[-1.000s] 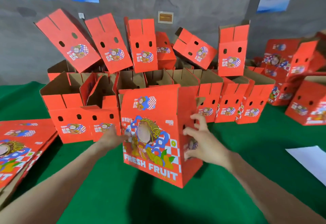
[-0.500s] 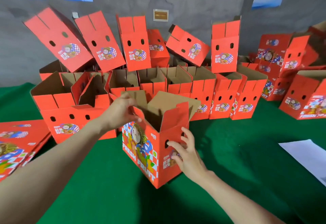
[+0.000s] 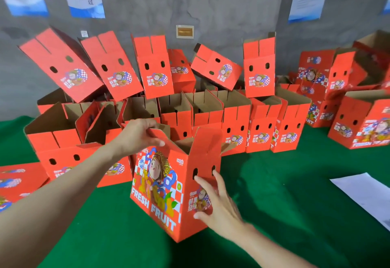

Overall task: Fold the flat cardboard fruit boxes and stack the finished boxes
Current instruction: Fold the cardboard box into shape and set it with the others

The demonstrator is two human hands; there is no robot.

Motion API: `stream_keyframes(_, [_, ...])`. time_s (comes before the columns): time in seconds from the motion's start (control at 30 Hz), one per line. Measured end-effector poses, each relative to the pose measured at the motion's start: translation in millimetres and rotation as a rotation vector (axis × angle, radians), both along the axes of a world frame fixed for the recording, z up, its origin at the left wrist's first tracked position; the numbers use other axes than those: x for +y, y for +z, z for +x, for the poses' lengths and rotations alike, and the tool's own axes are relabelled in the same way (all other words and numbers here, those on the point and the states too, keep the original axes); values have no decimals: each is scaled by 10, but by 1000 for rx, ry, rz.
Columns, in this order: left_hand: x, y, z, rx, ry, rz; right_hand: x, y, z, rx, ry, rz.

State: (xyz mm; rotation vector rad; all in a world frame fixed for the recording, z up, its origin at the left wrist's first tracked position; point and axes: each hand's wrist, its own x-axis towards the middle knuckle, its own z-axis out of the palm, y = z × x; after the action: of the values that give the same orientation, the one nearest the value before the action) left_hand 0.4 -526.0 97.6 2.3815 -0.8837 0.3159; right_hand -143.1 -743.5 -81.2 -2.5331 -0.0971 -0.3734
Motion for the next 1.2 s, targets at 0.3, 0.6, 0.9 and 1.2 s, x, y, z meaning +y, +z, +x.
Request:
stream_keyframes(0.3, [-53, 284, -104, 52, -89, 42, -191, 362, 184, 78, 77, -161])
stream_keyframes(0.6, [-261, 1270, -380, -254, -179, -240, -633, 1466, 282, -117, 200, -34])
stream_keyframes(0.9, [-593, 1831, -150, -480, -238, -413, -495, 2015, 593, -369, 144, 148])
stream_keyframes(1.2, [-833, 1509, 381, -184, -385, -136, -488, 2395, 1047, -411, -156, -251])
